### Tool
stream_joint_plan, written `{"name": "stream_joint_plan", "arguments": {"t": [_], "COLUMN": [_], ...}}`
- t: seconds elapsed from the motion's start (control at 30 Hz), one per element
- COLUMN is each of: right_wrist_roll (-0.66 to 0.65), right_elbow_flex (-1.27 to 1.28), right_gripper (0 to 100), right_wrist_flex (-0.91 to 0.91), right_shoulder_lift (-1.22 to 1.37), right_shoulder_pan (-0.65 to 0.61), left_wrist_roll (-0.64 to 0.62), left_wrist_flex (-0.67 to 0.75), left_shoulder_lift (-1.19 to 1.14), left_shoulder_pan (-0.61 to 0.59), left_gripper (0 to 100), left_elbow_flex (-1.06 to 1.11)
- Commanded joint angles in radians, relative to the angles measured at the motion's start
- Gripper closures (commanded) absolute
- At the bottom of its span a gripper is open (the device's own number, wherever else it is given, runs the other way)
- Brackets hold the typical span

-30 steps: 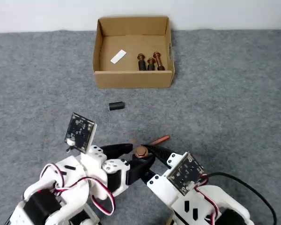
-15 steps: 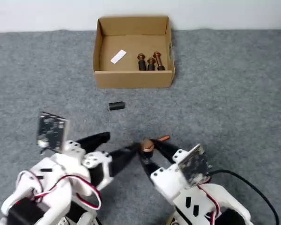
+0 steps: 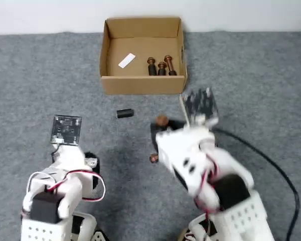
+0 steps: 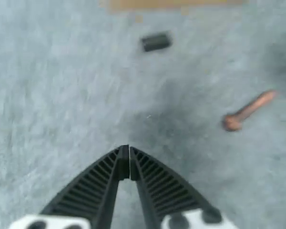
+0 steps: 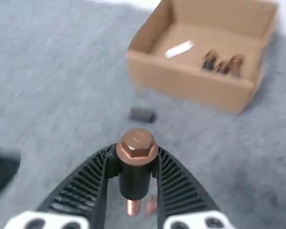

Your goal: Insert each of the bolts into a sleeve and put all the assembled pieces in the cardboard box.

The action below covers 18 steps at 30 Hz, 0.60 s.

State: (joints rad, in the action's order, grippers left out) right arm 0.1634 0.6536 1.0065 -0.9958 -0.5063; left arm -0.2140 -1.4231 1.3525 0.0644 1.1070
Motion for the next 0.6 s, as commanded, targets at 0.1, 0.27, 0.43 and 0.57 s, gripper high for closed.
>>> {"name": "stream_joint_plan", "arguments": {"t": [0.1,0.27,0.43,0.57], "right_wrist_roll": [-0.1,-0.13,-0.133,-0.135], "right_elbow_flex": [-0.124,-0.173,-0.318,-0.463], "right_gripper": [99.1,99.1,99.1,99.1], "right_wrist_flex": [-0.423,-0.665,-0.743,-0.789], "right_shoulder_lift": [0.305,0.522,0.737,0.92], "right_shoulder_pan": [0.13,0.156,0.157,0.183], "left_wrist_roll": [0.04,0.038,0.034,0.034], "left_wrist_flex": [0.348,0.566,0.572,0.594], "left_shoulder_lift": [0.006,0.006,0.006,0.006], "left_shoulder_pan": [-0.101,-0.101,-0.106,-0.107], "left_gripper": [100,100,99,99], "left_elbow_flex": [0.257,0.492,0.493,0.513]}}
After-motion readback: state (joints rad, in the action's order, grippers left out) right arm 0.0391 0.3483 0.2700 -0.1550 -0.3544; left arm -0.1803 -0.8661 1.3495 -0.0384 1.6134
